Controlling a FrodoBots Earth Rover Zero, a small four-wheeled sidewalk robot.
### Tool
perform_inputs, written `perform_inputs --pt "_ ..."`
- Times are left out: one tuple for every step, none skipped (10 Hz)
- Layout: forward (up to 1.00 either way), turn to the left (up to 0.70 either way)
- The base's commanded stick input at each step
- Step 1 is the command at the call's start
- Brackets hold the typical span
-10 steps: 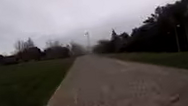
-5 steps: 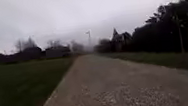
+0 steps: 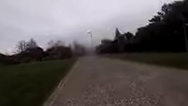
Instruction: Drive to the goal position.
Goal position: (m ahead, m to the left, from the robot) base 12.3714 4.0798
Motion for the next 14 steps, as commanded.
perform_inputs --pt "0.85 0.13" --pt "0.85 0.01" --pt "0.85 0.0" --pt "0.85 0.0" --pt "0.85 0.0" --pt "0.85 0.0" --pt "0.85 0.0" --pt "0.85 0.0" --pt "0.85 0.0" --pt "0.85 0.0" --pt "0.85 0.0" --pt "0.85 0.0" --pt "0.85 0.0" --pt "0.85 0.0"
